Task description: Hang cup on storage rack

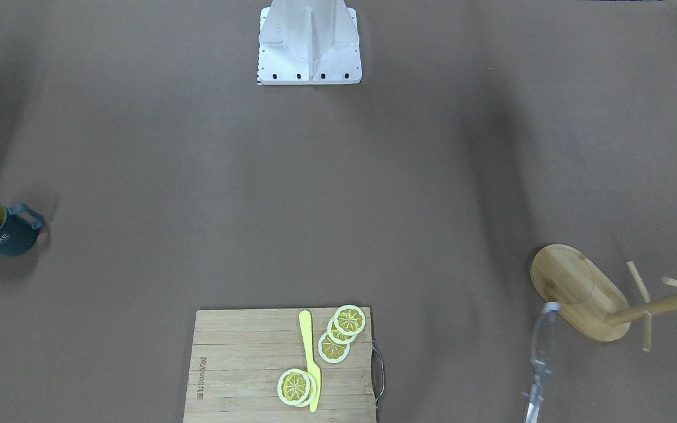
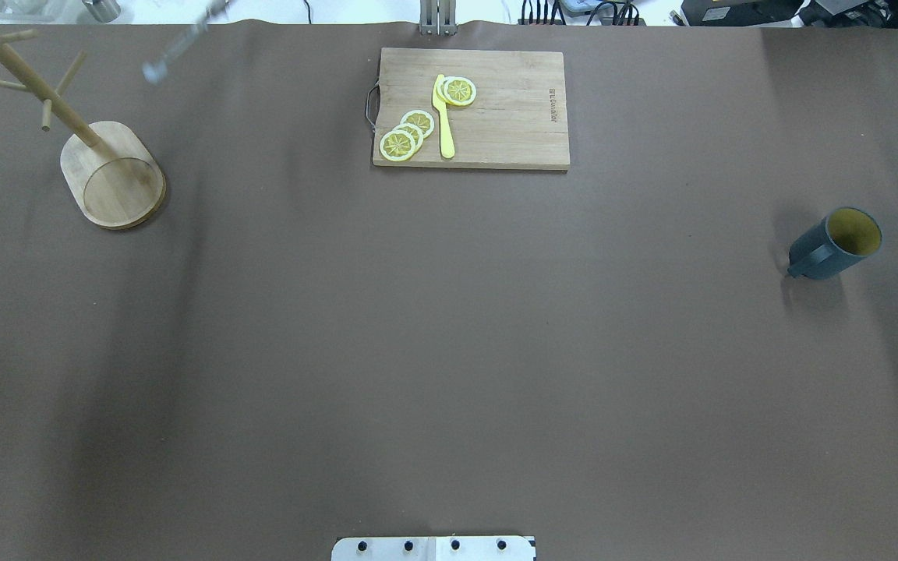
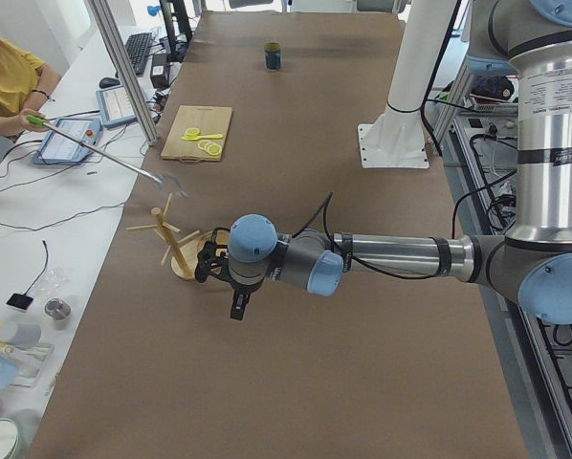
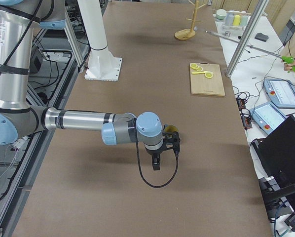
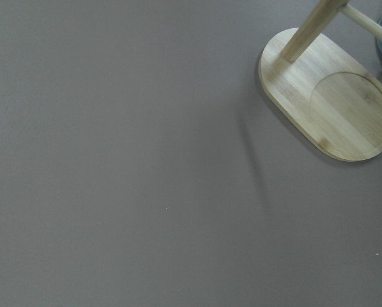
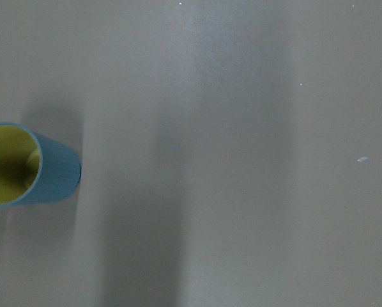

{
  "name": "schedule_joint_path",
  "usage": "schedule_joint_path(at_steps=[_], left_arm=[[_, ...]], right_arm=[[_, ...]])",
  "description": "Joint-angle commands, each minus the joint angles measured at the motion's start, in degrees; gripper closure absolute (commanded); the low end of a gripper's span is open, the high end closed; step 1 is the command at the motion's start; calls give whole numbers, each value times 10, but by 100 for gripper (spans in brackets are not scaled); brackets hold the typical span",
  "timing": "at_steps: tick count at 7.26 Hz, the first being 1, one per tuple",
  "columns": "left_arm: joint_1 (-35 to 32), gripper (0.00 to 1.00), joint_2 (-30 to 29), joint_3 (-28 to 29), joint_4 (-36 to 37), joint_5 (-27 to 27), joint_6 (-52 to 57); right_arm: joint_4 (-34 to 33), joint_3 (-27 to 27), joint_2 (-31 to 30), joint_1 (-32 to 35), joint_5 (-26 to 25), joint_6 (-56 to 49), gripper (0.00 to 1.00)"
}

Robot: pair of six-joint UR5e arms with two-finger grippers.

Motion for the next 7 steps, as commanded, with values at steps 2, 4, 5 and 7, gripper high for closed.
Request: schedule_joint_path(at_steps=[2, 4, 5, 7], left_arm=[[1, 2, 3, 4, 0, 1, 0], [0, 2, 3, 4, 0, 0, 0], [0, 2, 3, 3, -1, 0, -3], [1, 2, 9, 23, -3, -4, -3]], right_arm=[[0, 0, 0, 0, 1, 0, 0], [1, -1, 0, 0, 1, 1, 0], [5, -2, -1, 0, 1, 4, 0], [23, -45, -4, 0, 71, 6, 0]])
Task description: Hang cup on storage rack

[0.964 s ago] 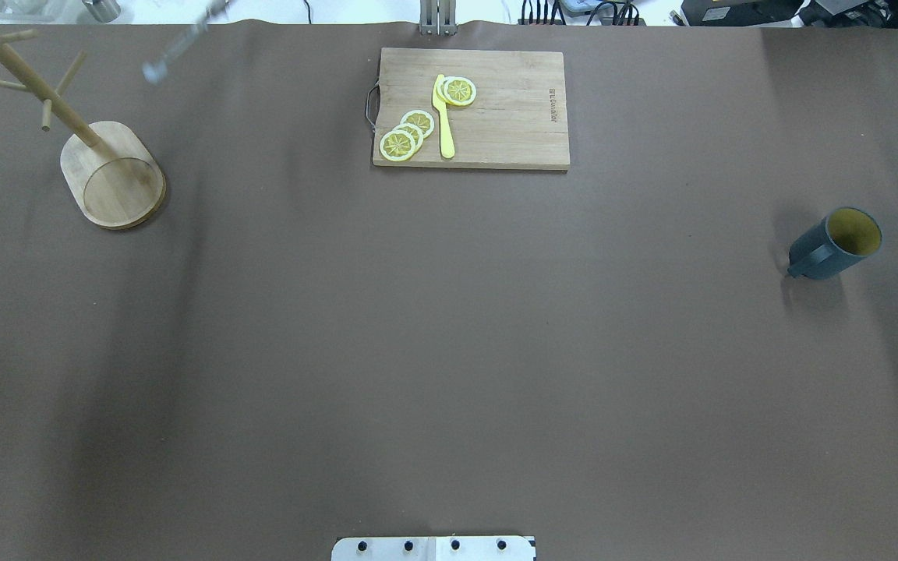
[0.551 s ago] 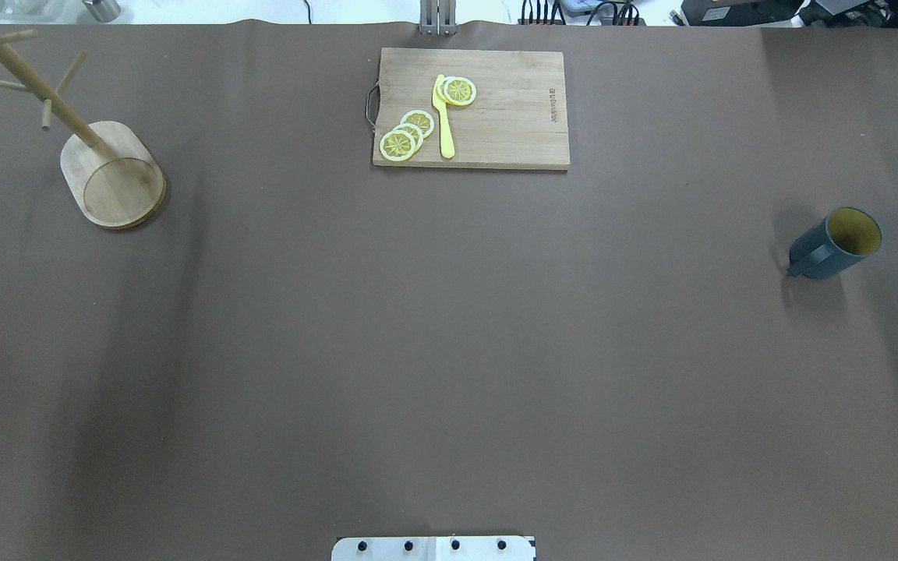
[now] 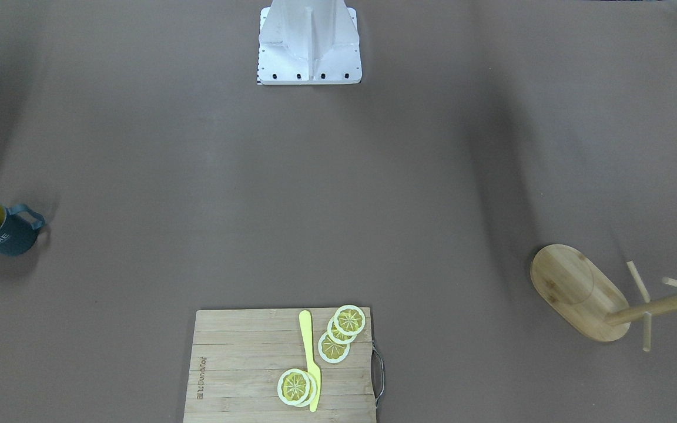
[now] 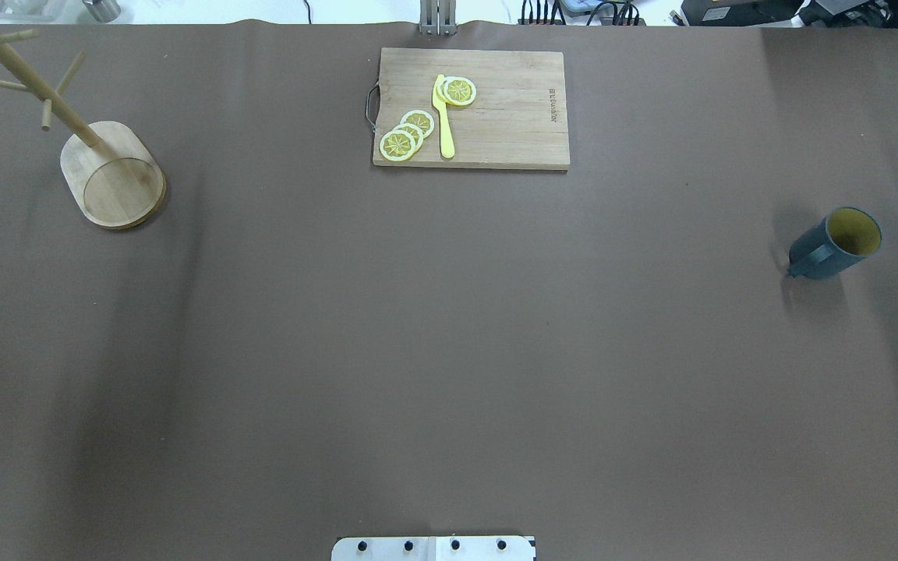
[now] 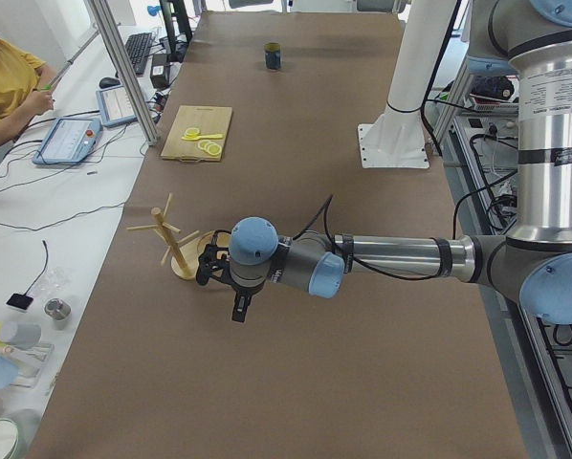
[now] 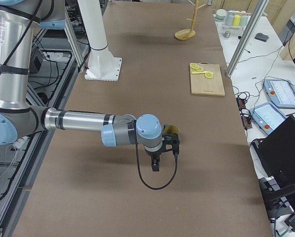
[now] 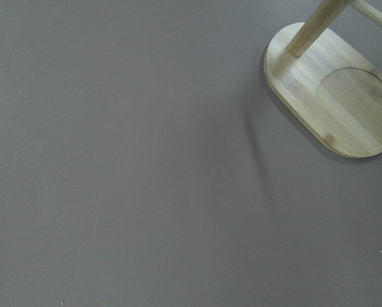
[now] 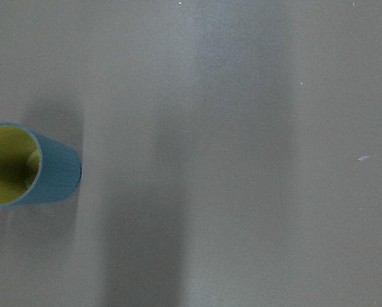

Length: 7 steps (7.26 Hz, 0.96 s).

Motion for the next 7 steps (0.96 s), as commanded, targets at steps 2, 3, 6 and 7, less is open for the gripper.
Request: schedule_joint_path(at_steps=[2, 3, 6, 7], left_arm=[[-1, 2, 20, 4, -38, -9, -9], [2, 2, 28, 7, -37, -2, -39], [2, 1, 68, 8, -194, -1, -86], [2, 2, 64, 8, -199, -1, -118]], right_arm=[[115, -52, -20, 0, 89, 10, 0], [152, -63, -27, 0, 105, 9, 0], [177, -60, 36, -50, 62, 105, 0], [179, -62, 52, -99, 1, 127, 0]])
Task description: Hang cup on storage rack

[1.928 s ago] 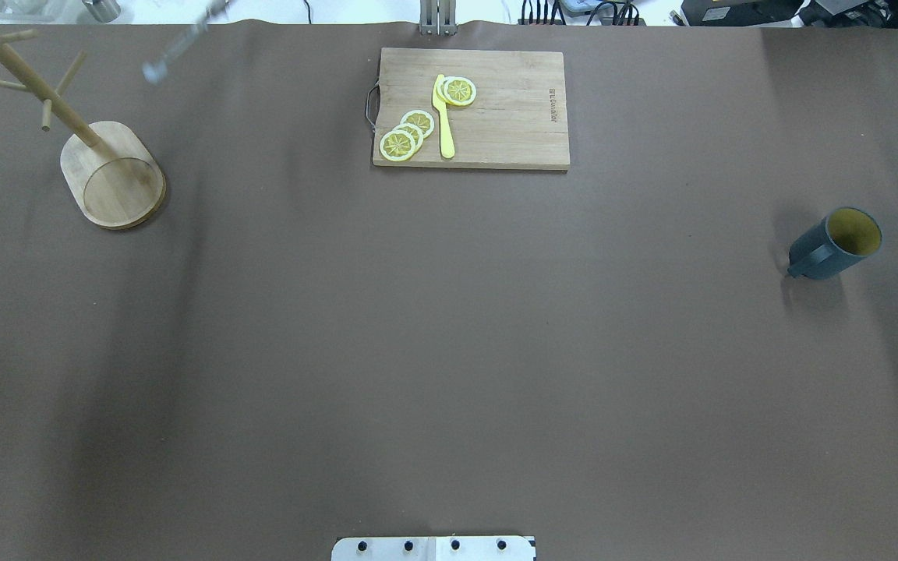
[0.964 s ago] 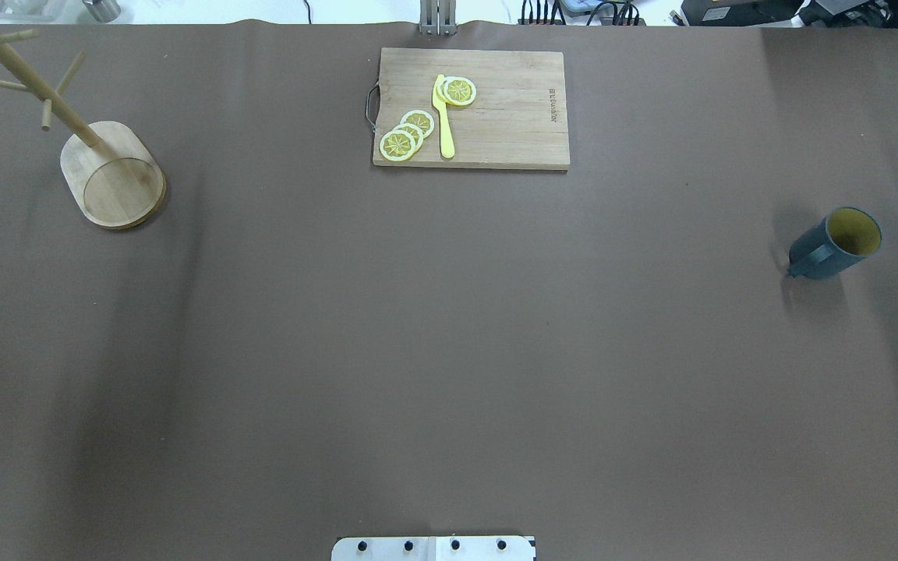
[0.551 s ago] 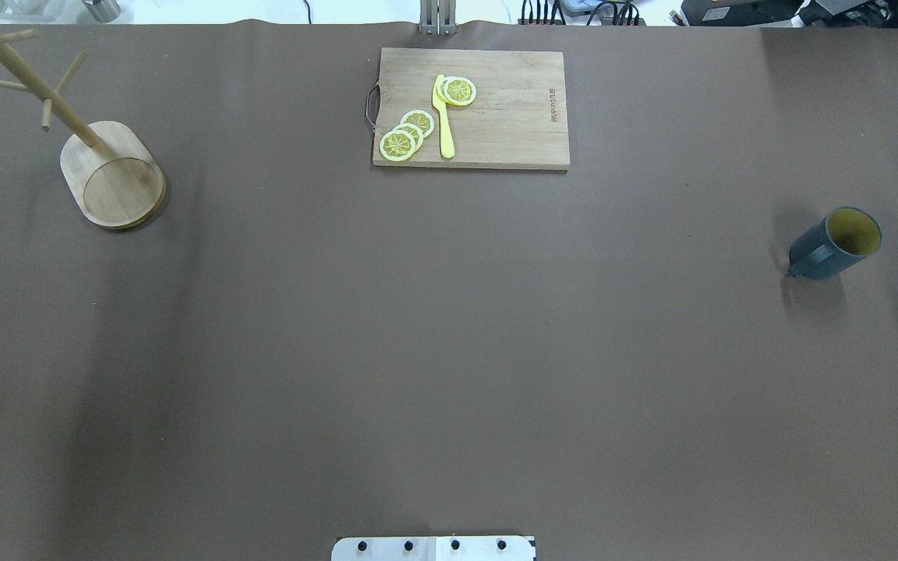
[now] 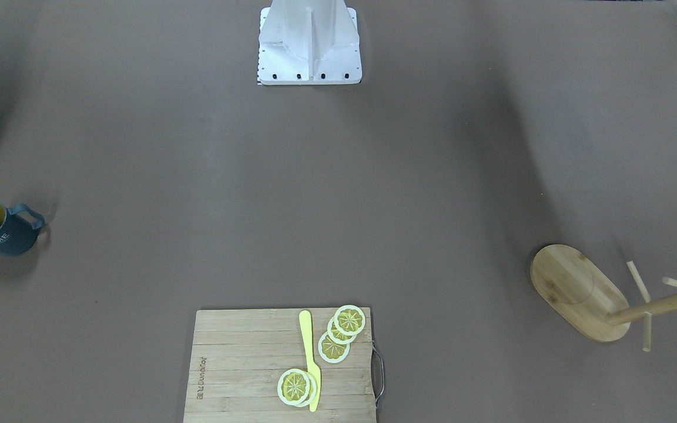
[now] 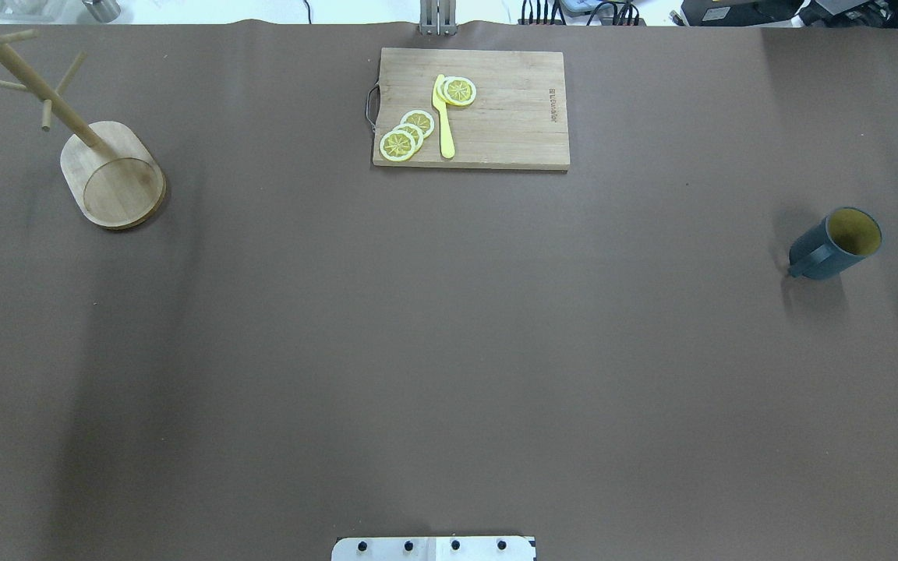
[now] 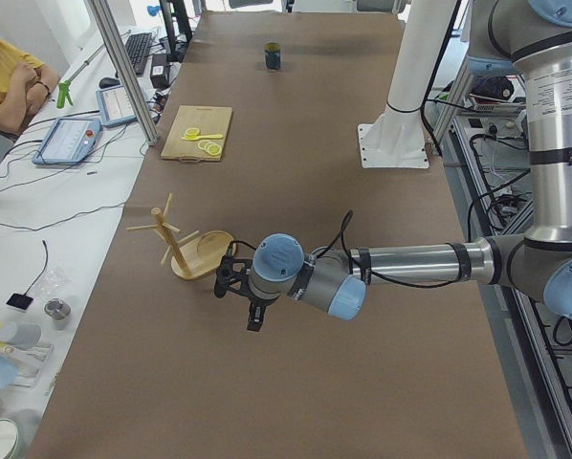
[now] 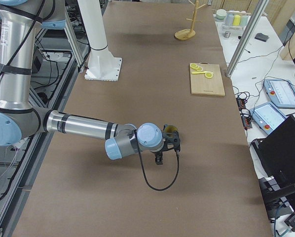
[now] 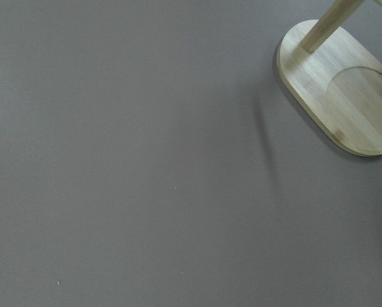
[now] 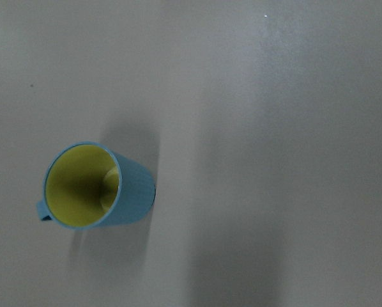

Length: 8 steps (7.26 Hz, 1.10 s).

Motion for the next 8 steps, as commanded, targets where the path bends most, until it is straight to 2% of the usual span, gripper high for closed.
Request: schedule_joint_path(at_steps=[1, 2, 3, 5, 8], left_arm=[[0, 2, 3, 1, -33, 1, -43], [0, 2, 3, -1, -35, 0, -44], [-1, 2, 1, -2, -34, 0, -45], [0, 2, 0, -4, -34, 0, -48], [0, 2, -4, -5, -34, 0, -52]], right_arm=[[1, -5, 62, -91, -72, 80, 0], [5, -11, 87, -139, -84, 168, 0], [7, -32, 108, -157, -97, 194, 0], [8, -62, 122, -158, -118, 185, 0], [8, -79, 110, -164, -126, 145, 1]])
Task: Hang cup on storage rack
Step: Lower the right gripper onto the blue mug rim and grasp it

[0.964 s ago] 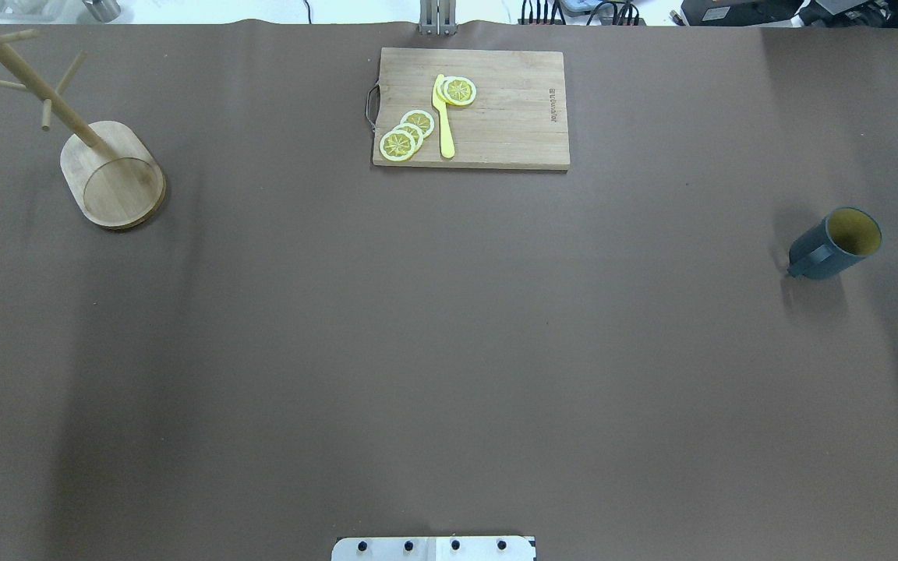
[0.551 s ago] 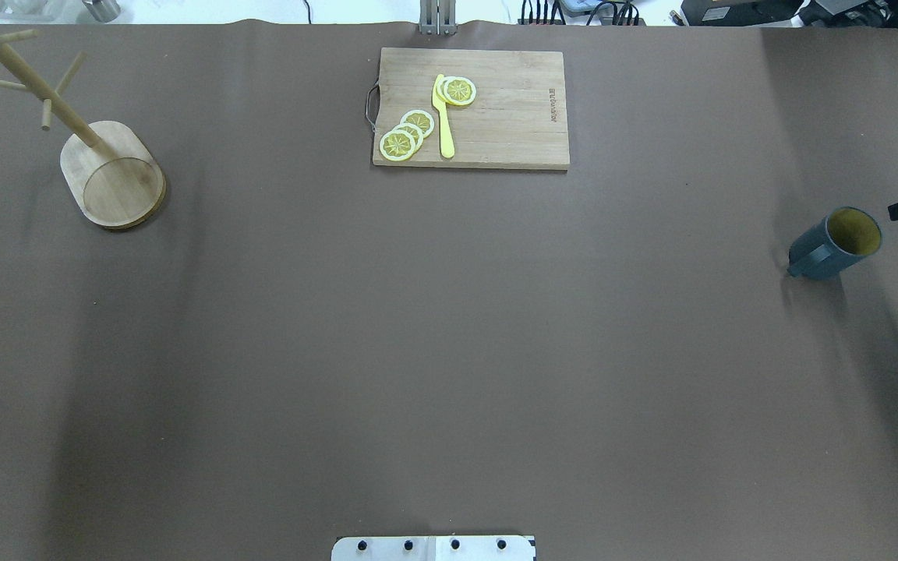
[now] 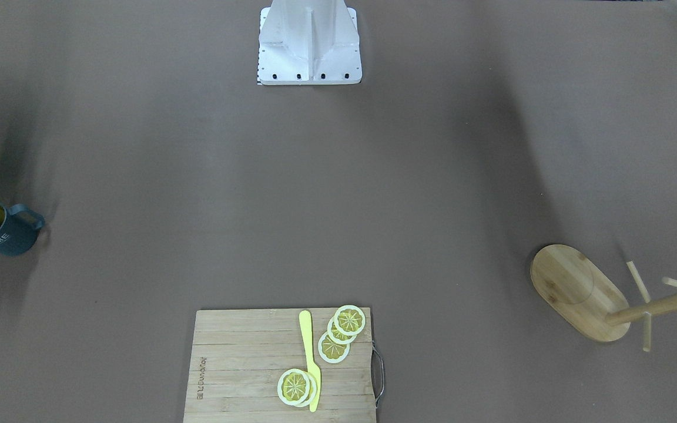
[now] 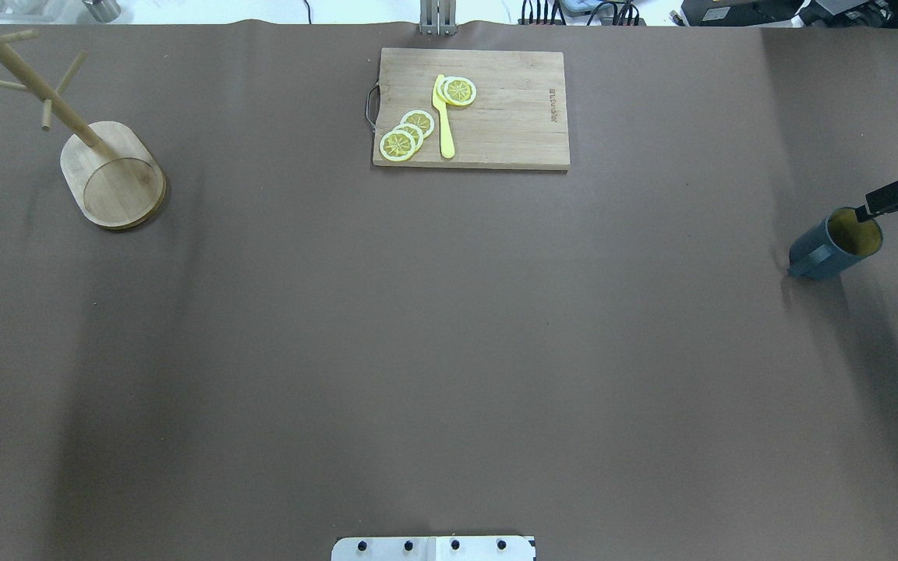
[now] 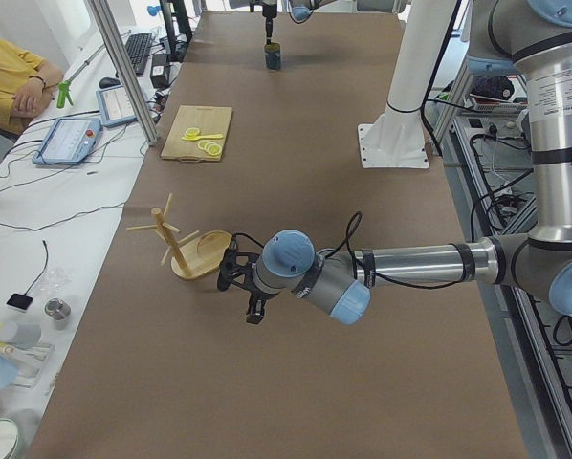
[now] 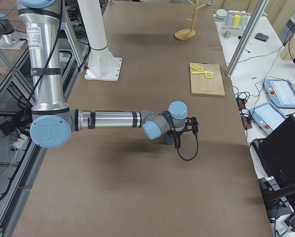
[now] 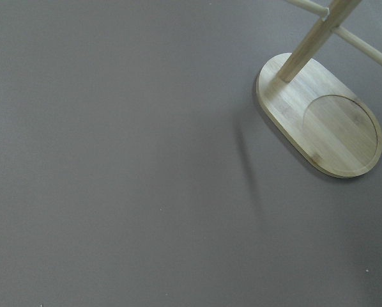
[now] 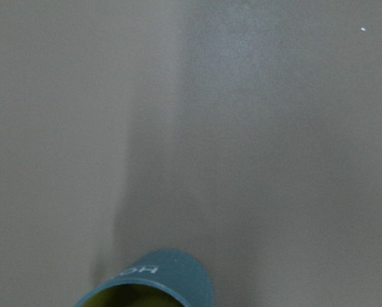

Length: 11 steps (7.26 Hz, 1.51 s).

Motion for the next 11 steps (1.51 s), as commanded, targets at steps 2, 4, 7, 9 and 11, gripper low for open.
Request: schedule_joint_path(at_steps=[2, 4, 7, 9, 11], left_arm=[[-1, 2, -1, -4, -1, -5, -15], [-1, 2, 0, -4, -2, -6, -16], [0, 2, 0, -4, -3, -6, -16], [0, 2, 0, -3, -9, -7, -16], [0, 2, 0, -1, -11, -6, -16]], right_arm=[[0, -13, -3, -23, -3, -2, 17], [0, -16, -3, -27, -3, -2, 100], [-1, 1, 14, -44, 0, 0, 100], [-5, 57, 53, -90, 2, 121, 100], [-8, 110, 112, -191, -49, 311, 100]])
